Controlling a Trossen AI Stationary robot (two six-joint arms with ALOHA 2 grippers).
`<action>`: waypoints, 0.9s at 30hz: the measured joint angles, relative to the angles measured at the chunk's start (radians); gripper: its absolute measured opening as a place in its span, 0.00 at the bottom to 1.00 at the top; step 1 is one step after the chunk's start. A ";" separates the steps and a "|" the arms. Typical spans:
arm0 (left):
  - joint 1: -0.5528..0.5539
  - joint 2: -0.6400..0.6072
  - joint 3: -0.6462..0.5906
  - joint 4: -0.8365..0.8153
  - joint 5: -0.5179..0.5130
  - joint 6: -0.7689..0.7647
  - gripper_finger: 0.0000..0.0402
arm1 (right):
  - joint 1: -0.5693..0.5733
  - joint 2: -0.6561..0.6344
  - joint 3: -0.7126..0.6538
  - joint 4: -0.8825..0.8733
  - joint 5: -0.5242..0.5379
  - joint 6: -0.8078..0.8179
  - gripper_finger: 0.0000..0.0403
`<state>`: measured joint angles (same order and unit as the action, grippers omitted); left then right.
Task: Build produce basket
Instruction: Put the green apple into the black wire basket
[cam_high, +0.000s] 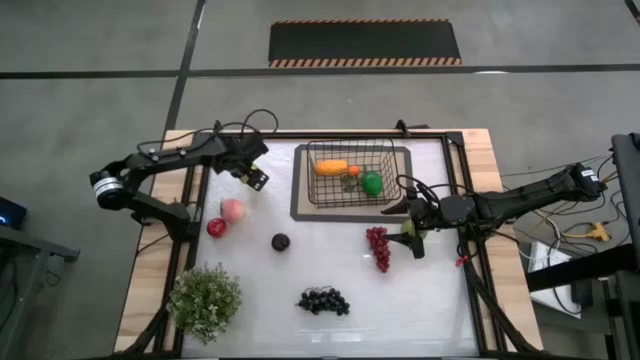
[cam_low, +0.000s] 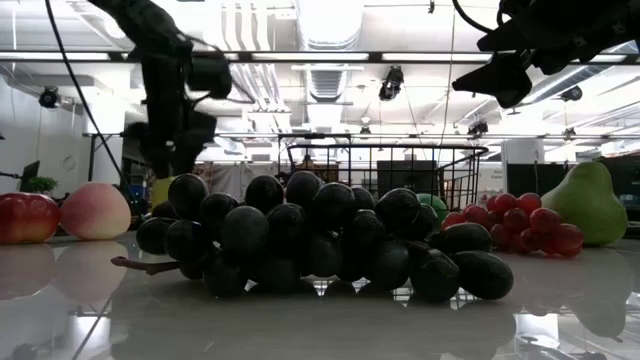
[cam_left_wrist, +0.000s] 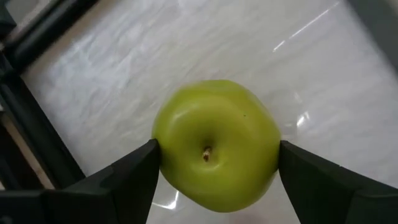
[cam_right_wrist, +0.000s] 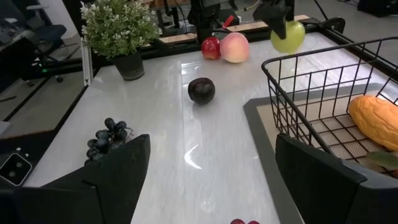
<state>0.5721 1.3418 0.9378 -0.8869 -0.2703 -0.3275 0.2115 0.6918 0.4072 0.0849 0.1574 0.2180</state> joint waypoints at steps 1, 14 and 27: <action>-0.010 0.000 0.023 -0.022 0.000 -0.003 0.70 | 0.000 0.000 0.000 0.000 0.000 0.001 0.81; -0.279 0.003 0.373 -0.293 0.049 -0.009 0.70 | 0.000 -0.003 0.000 -0.052 -0.011 0.000 0.81; -0.536 0.160 0.646 -0.214 0.091 0.144 0.70 | 0.000 -0.005 -0.010 0.064 -0.036 -0.132 0.81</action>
<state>0.0366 1.5017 1.5837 -1.1005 -0.1795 -0.1835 0.2115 0.6869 0.3977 0.1486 0.1215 0.0864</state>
